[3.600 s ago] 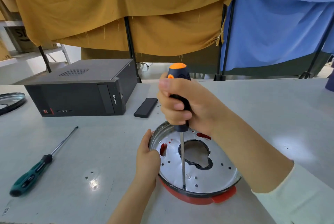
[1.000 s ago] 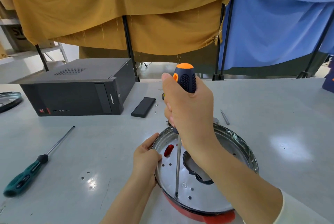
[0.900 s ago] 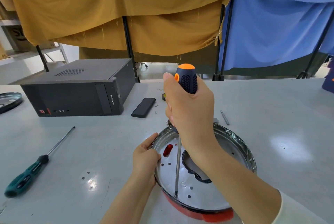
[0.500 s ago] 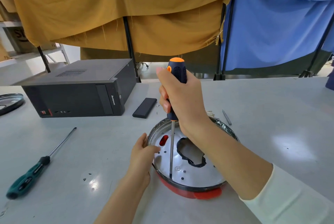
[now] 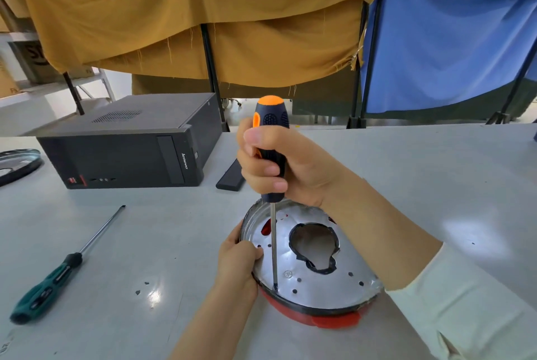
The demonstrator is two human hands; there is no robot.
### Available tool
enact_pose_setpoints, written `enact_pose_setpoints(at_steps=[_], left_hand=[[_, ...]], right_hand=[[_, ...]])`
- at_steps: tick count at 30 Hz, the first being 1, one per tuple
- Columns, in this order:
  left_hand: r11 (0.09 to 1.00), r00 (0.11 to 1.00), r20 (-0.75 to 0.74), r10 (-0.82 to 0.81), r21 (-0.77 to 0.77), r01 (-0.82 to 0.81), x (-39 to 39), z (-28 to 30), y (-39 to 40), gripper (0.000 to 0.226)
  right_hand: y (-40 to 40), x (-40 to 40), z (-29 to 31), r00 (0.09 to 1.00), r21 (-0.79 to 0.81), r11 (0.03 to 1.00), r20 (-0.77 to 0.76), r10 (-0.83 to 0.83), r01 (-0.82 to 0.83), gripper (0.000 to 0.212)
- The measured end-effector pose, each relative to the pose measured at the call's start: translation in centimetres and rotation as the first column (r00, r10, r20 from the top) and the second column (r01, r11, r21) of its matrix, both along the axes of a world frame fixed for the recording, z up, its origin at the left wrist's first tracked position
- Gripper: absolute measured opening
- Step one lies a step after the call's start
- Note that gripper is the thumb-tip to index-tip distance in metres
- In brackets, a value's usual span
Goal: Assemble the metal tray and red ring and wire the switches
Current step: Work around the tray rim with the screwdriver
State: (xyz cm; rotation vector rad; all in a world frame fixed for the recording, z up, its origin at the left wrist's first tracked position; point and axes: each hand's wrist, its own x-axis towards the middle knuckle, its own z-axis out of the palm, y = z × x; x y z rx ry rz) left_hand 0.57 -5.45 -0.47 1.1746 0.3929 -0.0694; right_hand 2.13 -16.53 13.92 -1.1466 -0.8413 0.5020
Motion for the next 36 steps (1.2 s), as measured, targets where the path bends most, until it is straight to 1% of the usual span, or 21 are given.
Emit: enact_pose_setpoints(at_steps=[4,6,8,10,11,12,13,14,15,17,19,20,21,22,23,24,26,29,31,33,36], left_hand=[[0.994,0.995,-0.009,0.095,-0.051,-0.096,0.0,0.1,-0.6,0.069],[0.989,0.991,-0.020,0.130,-0.063,-0.131,0.1,0.0,-0.7,0.068],[0.988,0.990,-0.027,0.138,-0.063,-0.139,0.1,0.0,-0.9,0.066],[0.988,0.990,-0.036,0.138,-0.060,-0.140,0.2,0.0,-1.0,0.066],[0.989,0.990,-0.033,0.136,-0.058,-0.138,0.1,0.1,-1.1,0.066],[0.989,0.990,-0.028,0.136,-0.056,-0.138,0.0,0.1,-1.1,0.066],[0.989,0.991,-0.023,0.134,-0.053,-0.135,-0.1,0.2,-1.1,0.066],[0.991,0.992,-0.020,0.126,-0.051,-0.127,-0.2,0.2,-1.0,0.066],[0.992,0.993,-0.019,0.116,-0.050,-0.117,-0.2,0.2,-0.9,0.066],[0.994,0.995,-0.013,0.096,-0.046,-0.096,-0.2,0.3,-0.8,0.068],[0.996,0.997,0.002,0.077,-0.036,-0.077,-0.3,0.5,-0.7,0.071],[0.996,0.997,0.002,0.080,-0.036,-0.080,-0.3,0.5,-0.7,0.072],[0.995,0.996,0.002,0.087,-0.041,-0.086,-0.3,0.5,-0.7,0.072],[0.995,0.996,0.001,0.092,-0.048,-0.091,-0.3,0.5,-0.7,0.073],[0.994,0.995,-0.001,0.098,-0.052,-0.098,-0.3,0.5,-0.8,0.073],[0.993,0.994,-0.007,0.109,-0.051,-0.109,-0.3,0.4,-0.8,0.073],[0.991,0.991,-0.013,0.130,-0.039,-0.131,-0.2,0.2,-0.9,0.072],[0.991,0.990,-0.025,0.136,-0.015,-0.136,-0.1,0.0,-1.0,0.070],[0.992,0.991,-0.032,0.129,-0.004,-0.129,0.1,-0.1,-1.1,0.070],[0.992,0.991,-0.034,0.128,0.000,-0.129,0.1,0.0,-1.1,0.070],[0.992,0.992,-0.022,0.126,0.002,-0.126,-0.1,0.1,-1.1,0.070]], right_hand=[[1.1,-1.2,-0.6,0.979,0.047,0.979,0.039,-0.202,0.200,0.022],[1.8,-1.8,-0.7,0.942,0.069,0.942,0.061,-0.331,0.327,0.027],[2.4,-2.2,-0.9,0.850,0.101,0.850,0.062,-0.523,0.516,0.034],[2.7,-2.3,-1.2,0.702,0.123,0.702,0.050,-0.710,0.701,0.033],[2.8,-2.3,-1.3,0.646,0.122,0.646,0.047,-0.762,0.753,0.033],[2.8,-2.2,-1.5,0.615,0.116,0.616,0.054,-0.787,0.779,0.032],[2.8,-2.1,-1.6,0.607,0.103,0.612,0.075,-0.791,0.784,0.031],[2.6,-2.0,-1.6,0.625,0.082,0.634,0.115,-0.772,0.769,0.030],[2.5,-1.8,-1.4,0.667,0.054,0.681,0.158,-0.728,0.731,0.030],[2.0,-1.1,-0.9,0.797,0.002,0.811,0.187,-0.575,0.585,0.031],[1.3,-0.5,-0.4,0.923,-0.003,0.927,0.101,-0.372,0.374,0.028],[1.0,-0.3,-0.3,0.966,0.007,0.967,0.048,-0.255,0.255,0.025],[0.7,-0.3,-0.2,0.989,0.012,0.989,0.003,-0.150,0.150,0.024],[0.6,-0.3,-0.2,0.996,0.008,0.996,-0.027,-0.087,0.088,0.026],[0.6,-0.3,-0.2,0.996,0.002,0.997,-0.052,-0.073,0.073,0.030],[0.7,-0.4,-0.3,0.993,-0.001,0.995,-0.072,-0.097,0.098,0.032],[1.3,-0.5,-0.6,0.972,0.026,0.977,-0.105,-0.210,0.213,0.035],[2.7,-1.3,-1.2,0.897,0.093,0.895,-0.116,-0.426,0.437,0.050],[3.0,-1.4,-1.5,0.827,0.123,0.817,-0.100,-0.554,0.563,0.041],[2.8,-1.4,-1.3,0.818,0.105,0.811,-0.081,-0.570,0.576,0.034],[2.3,-1.3,-0.7,0.885,0.033,0.885,-0.031,-0.464,0.465,0.036]])
